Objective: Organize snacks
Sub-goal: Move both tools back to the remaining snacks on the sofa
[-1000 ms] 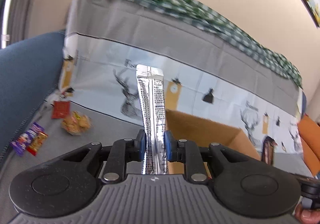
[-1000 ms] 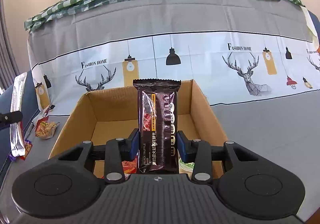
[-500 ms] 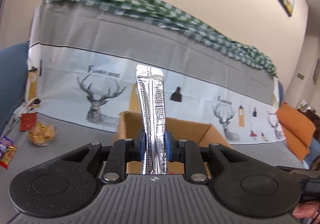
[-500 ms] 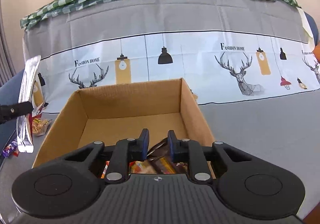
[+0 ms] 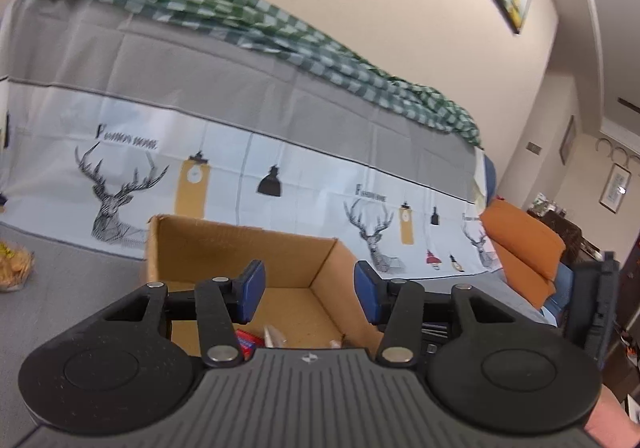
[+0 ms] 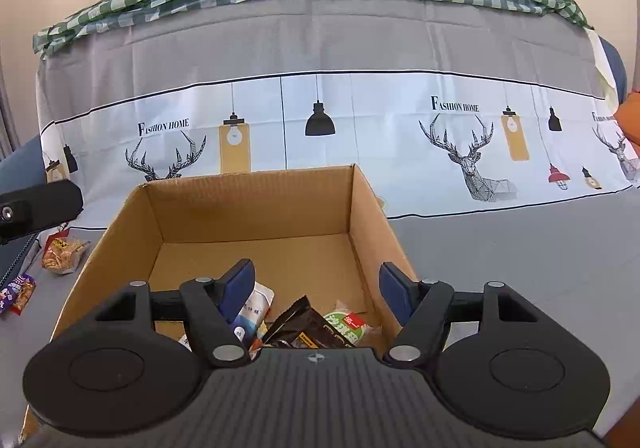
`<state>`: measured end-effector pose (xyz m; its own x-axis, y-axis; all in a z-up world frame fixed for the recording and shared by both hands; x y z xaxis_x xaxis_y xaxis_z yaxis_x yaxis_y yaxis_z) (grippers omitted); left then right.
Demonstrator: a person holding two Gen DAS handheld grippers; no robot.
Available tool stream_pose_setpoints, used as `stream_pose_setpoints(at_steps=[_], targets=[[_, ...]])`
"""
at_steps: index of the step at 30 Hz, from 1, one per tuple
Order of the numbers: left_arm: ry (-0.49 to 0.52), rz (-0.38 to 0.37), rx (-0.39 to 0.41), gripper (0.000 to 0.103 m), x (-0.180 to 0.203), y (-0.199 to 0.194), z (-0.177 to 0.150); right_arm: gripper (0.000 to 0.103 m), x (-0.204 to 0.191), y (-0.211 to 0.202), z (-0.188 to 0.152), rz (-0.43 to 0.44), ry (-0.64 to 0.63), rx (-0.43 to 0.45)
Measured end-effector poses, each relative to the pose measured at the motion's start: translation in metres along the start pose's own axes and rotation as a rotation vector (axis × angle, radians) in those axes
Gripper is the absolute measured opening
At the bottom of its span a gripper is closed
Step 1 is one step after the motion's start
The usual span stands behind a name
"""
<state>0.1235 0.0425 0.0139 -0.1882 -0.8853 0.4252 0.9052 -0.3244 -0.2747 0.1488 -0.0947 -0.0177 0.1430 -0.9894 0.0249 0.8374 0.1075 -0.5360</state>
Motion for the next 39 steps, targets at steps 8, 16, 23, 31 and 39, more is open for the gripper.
stream_pose_setpoints(at_steps=[8, 16, 23, 31, 39], targets=[[-0.071, 0.064, -0.015, 0.052, -0.026, -0.004, 0.002, 0.070, -0.003, 0.000, 0.000, -0.013, -0.017, 0.010], [-0.128, 0.118, -0.003, 0.043, -0.046, -0.013, 0.004, 0.045, -0.010, -0.002, 0.000, 0.023, 0.015, 0.008], [-0.246, 0.262, 0.005, 0.042, -0.087, -0.028, 0.003, 0.030, -0.028, -0.005, 0.001, 0.095, 0.097, 0.001], [-0.463, 0.499, 0.041, 0.042, -0.161, -0.068, -0.002, 0.031, -0.075, -0.010, -0.002, 0.198, 0.117, -0.030], [-0.399, 0.707, 0.011, 0.047, -0.199, -0.096, -0.001, 0.031, -0.116, -0.017, -0.005, 0.262, 0.094, -0.032]])
Point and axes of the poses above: each gripper's, at about its wrist camera, not at the fingertips, and y roughly the way its jaws point, x to its right, z to its top, the point moved 9 cm from there along y, roughly the way its jaws point, and after that the axes turned 8 degrees about -z, right-handed, at the moved point
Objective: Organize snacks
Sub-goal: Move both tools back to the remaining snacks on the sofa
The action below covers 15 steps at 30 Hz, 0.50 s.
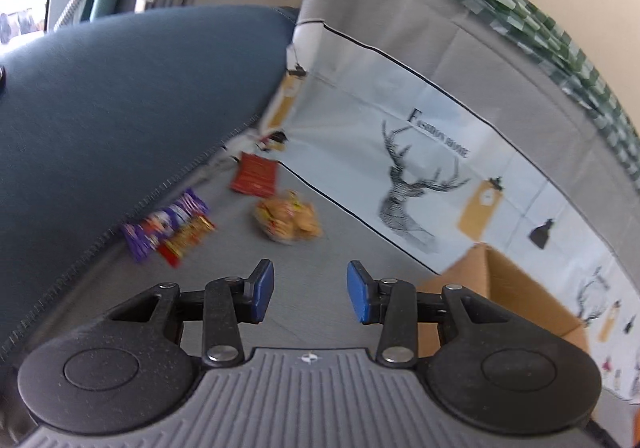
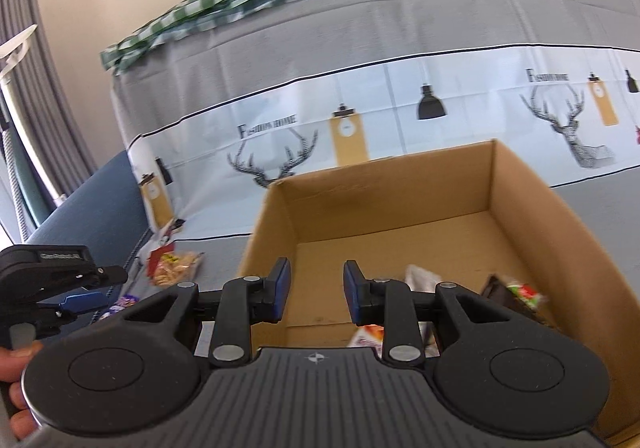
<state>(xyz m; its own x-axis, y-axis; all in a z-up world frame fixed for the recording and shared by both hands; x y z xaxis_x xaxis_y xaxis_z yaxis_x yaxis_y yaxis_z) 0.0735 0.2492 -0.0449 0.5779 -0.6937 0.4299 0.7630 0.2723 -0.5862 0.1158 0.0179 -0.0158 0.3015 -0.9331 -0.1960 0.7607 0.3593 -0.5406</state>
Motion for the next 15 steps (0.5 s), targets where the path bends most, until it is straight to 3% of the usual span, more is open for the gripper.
stream_pose_setpoints(at_steps=[2, 3, 4, 5, 6, 9, 15], targets=[[0.138, 0.048, 0.078, 0.060, -0.004, -0.001, 0.004, 0.031, -0.007, 0.001, -0.002, 0.006, -0.005, 0.000], [0.228, 0.113, 0.114, 0.061, -0.009, 0.001, 0.002, 0.032, -0.009, 0.001, -0.002, 0.009, -0.006, 0.000], [0.240, 0.206, 0.075, 0.060, -0.022, 0.007, 0.000, 0.032, -0.012, 0.001, -0.003, 0.012, -0.007, 0.001], [0.186, 0.231, 0.033, 0.059, -0.034, 0.012, 0.003, 0.032, -0.014, 0.001, -0.003, 0.014, -0.007, 0.003], [0.159, 0.208, 0.047, 0.059, -0.040, 0.012, 0.009, 0.032, -0.017, 0.001, -0.004, 0.018, -0.008, 0.004], [0.292, 0.272, 0.120, 0.062, -0.042, 0.009, 0.022, 0.032, -0.028, 0.000, -0.003, 0.034, -0.030, 0.020], [0.355, 0.285, 0.076, 0.062, -0.062, 0.038, 0.004, 0.032, -0.046, 0.006, -0.006, 0.049, -0.064, 0.017]])
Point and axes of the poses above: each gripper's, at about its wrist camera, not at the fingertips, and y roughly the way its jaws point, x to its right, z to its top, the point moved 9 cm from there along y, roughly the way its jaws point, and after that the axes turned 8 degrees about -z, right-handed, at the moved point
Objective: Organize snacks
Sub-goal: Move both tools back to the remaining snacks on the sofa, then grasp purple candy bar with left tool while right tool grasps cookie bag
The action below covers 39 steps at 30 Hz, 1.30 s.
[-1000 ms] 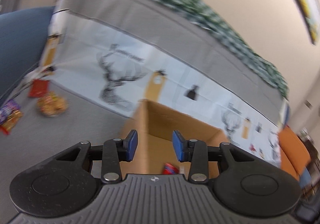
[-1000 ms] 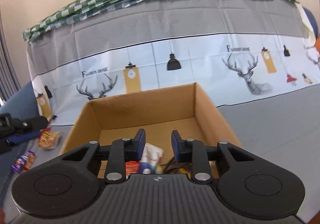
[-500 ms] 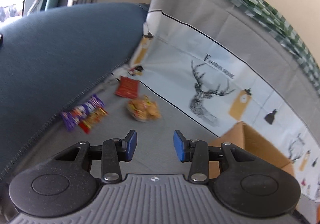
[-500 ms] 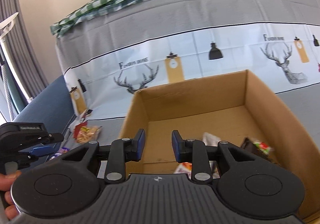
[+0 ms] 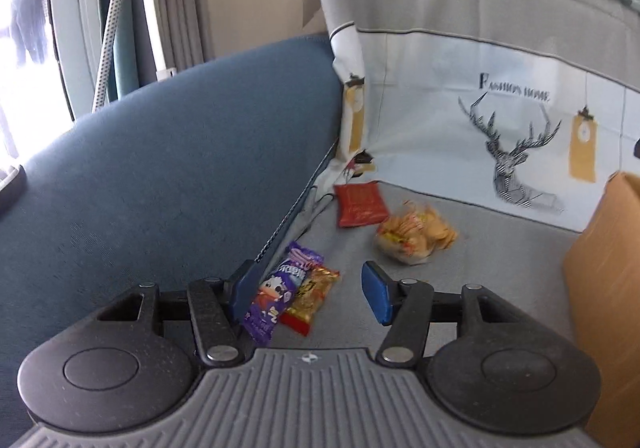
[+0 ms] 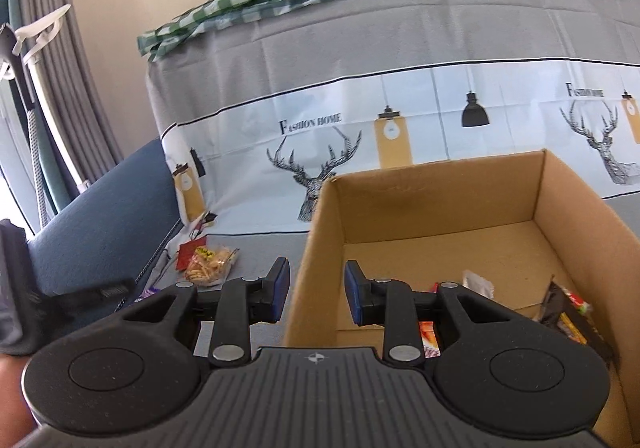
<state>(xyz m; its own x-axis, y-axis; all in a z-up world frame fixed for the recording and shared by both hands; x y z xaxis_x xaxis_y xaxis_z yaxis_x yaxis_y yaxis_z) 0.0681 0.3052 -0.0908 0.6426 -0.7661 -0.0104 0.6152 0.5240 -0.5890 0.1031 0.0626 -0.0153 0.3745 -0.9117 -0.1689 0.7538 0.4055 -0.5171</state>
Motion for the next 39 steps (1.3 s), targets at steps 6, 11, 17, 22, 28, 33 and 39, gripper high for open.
stream_pose_setpoints(at_steps=[6, 11, 17, 22, 28, 33, 39], targets=[[0.037, 0.035, -0.015, 0.072, -0.006, 0.027, -0.007, 0.040, -0.017, -0.001, 0.000, 0.026, -0.064, 0.018], [0.086, 0.036, -0.041, 0.075, 0.001, 0.049, -0.010, 0.051, -0.035, -0.001, 0.011, 0.073, -0.107, 0.027], [0.069, 0.005, -0.142, 0.076, 0.002, 0.080, -0.023, 0.075, -0.083, 0.024, 0.041, 0.169, -0.138, -0.035], [-0.003, -0.029, -0.182, 0.073, -0.005, 0.093, -0.026, 0.082, -0.115, 0.074, 0.070, 0.196, -0.154, -0.095], [-0.101, -0.050, -0.212, 0.045, -0.013, 0.093, -0.025, 0.094, -0.147, 0.161, 0.065, 0.180, -0.140, -0.247], [-0.182, -0.102, -0.246, 0.037, -0.021, 0.085, -0.025, 0.097, -0.166, 0.231, 0.026, 0.080, -0.198, -0.389], [-0.219, -0.223, -0.315, 0.036, -0.014, 0.073, -0.034, 0.096, -0.186, 0.271, -0.015, 0.041, -0.286, -0.499]])
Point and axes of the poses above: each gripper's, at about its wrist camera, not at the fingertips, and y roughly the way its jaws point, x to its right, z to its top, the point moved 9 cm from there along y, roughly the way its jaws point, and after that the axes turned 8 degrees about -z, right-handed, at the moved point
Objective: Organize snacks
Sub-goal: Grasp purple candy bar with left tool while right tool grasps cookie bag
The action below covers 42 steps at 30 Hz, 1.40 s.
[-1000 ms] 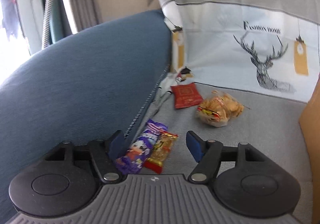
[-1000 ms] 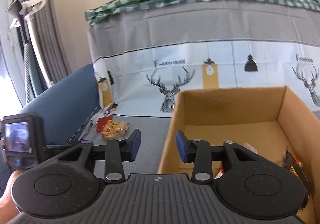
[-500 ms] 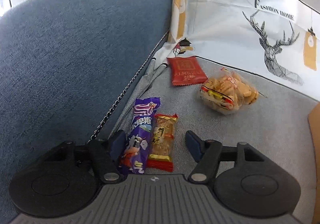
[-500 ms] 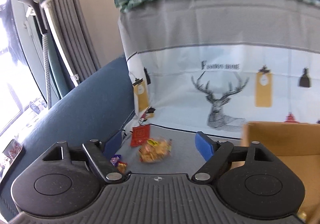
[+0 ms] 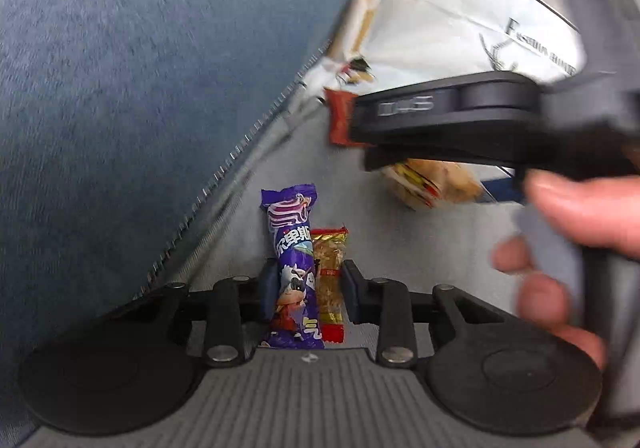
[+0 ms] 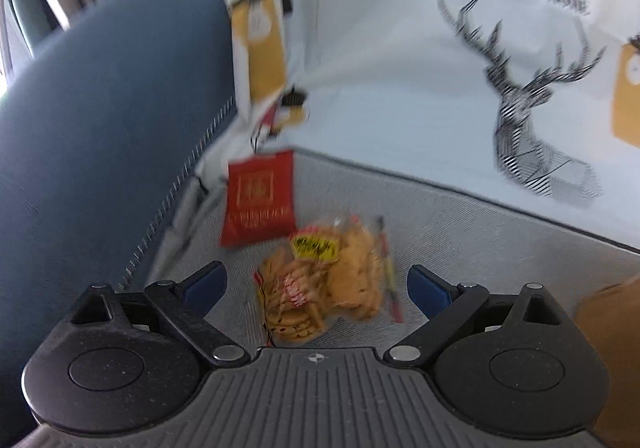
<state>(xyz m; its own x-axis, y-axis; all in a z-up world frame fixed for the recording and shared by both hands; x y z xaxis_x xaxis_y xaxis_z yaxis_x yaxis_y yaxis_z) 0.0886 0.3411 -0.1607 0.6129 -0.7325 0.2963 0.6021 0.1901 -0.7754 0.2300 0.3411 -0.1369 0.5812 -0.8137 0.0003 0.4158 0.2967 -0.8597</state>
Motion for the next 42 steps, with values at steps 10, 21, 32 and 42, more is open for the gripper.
stream_pose_setpoints(at_steps=[10, 21, 32, 42], targets=[[-0.088, -0.176, -0.101, 0.022, 0.003, -0.015, -0.031, 0.067, 0.005, -0.036, -0.032, -0.008, -0.073, 0.005], [-0.115, -0.281, -0.210, 0.021, 0.000, -0.025, -0.053, 0.067, 0.019, -0.176, -0.150, 0.029, -0.142, 0.088], [0.142, -0.248, -0.299, 0.021, 0.047, -0.057, -0.084, 0.068, 0.004, -0.192, -0.272, 0.131, -0.219, 0.131], [0.233, -0.173, -0.379, 0.023, 0.073, -0.053, -0.098, 0.069, 0.010, -0.163, -0.282, 0.128, -0.188, 0.101]])
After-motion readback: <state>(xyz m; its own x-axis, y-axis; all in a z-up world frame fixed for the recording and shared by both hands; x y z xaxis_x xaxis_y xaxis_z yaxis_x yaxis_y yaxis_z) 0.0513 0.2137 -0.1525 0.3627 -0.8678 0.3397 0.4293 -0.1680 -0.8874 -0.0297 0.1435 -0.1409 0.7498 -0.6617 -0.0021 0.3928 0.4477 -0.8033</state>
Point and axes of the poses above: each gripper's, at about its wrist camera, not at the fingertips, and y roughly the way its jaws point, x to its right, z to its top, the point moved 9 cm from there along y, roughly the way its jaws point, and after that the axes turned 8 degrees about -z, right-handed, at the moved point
